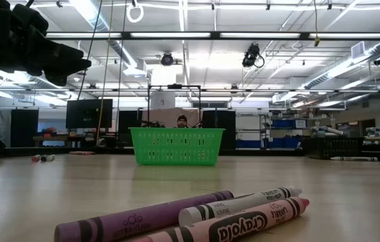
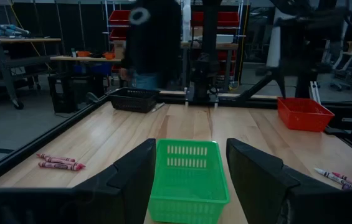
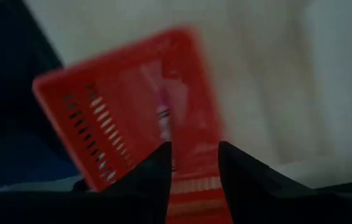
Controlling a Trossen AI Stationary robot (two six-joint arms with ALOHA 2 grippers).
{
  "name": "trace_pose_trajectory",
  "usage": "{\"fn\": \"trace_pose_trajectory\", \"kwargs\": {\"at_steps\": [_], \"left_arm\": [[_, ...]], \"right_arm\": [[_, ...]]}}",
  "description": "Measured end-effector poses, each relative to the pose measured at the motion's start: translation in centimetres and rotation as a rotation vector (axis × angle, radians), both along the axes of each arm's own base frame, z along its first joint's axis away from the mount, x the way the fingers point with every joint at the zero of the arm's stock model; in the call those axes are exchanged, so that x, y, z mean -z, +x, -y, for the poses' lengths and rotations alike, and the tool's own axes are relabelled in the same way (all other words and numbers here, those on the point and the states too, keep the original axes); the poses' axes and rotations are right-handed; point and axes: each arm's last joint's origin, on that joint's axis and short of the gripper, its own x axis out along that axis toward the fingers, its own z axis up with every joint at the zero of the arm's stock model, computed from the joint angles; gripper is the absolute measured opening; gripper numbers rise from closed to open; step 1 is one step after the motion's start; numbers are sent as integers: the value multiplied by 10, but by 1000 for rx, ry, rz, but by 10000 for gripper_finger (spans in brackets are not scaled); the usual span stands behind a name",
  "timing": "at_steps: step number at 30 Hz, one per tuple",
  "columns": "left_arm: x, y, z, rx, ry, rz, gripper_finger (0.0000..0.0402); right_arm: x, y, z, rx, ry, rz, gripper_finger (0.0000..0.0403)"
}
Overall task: Sort crayons
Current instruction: Put the white crayon into the green basket
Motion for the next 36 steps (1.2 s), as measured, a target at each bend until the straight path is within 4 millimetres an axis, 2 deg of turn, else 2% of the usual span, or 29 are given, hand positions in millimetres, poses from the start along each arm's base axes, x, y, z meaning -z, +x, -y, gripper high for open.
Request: {"fn": "trace_pose_trajectory", "kwargs": {"at_steps": [7,10,13,24,29,36], "left_arm": [[0,0,0,0,0,0,208],[0,0,0,0,0,0,208],[0,0,0,0,0,0,208],[0,0,0,0,0,0,208],[0,0,0,0,0,0,208],[0,0,0,0,0,0,208]], "right_arm": [[-23,3,49,13,-269,99,142],[-24,5,71,-11,-413,42,143],[-18,10,93,-59,-484,-45,144],[13,33,186,-144,-463,-276,145],[24,39,222,-175,-427,-267,144],[42,40,262,-154,-387,-208,144]]}}
